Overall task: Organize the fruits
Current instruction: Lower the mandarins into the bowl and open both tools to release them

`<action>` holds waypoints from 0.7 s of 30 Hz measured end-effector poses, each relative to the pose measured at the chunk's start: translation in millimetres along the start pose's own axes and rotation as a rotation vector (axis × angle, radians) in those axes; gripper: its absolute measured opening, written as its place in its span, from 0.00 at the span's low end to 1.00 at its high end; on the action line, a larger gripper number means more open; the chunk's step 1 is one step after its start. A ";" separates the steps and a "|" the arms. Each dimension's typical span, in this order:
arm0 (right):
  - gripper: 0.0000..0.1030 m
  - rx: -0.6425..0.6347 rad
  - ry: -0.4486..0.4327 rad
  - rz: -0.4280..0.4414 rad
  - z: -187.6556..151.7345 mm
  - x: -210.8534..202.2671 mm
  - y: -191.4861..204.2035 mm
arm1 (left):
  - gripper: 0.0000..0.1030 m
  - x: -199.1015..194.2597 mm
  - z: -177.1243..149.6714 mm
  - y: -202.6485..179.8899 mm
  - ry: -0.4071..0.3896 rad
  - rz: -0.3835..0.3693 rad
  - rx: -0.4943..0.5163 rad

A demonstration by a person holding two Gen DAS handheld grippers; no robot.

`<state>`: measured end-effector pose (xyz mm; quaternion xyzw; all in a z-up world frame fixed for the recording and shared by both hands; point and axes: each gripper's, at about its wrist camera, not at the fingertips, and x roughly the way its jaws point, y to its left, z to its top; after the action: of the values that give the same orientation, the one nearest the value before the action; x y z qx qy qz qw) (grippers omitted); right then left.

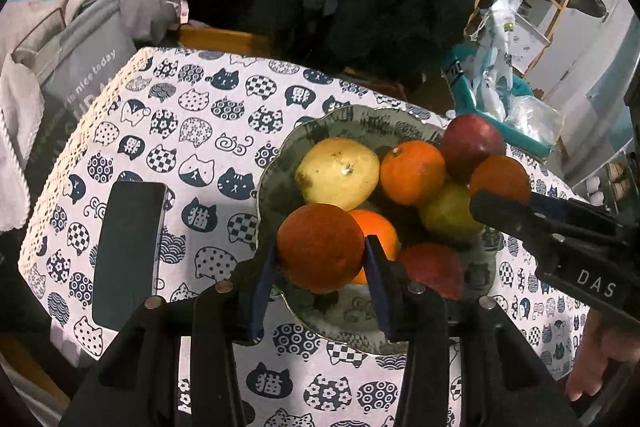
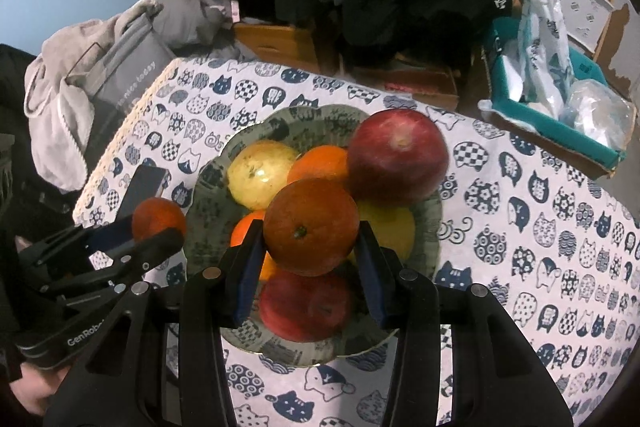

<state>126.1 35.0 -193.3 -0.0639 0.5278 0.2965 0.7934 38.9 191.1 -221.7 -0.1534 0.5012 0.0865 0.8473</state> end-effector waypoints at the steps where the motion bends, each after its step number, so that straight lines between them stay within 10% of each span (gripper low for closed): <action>1: 0.43 0.000 0.003 0.000 -0.1 2.0 0.4 | 0.43 1.7 0.0 0.6 0.005 -0.001 0.000; 21: 0.52 0.030 -0.036 0.040 11.0 -12.7 2.3 | 0.67 -16.9 -1.0 0.1 -0.002 0.015 0.020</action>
<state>130.3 36.4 -177.0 -0.0360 0.5189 0.3054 0.7976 29.9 191.0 -207.4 -0.1411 0.5024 0.0881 0.8485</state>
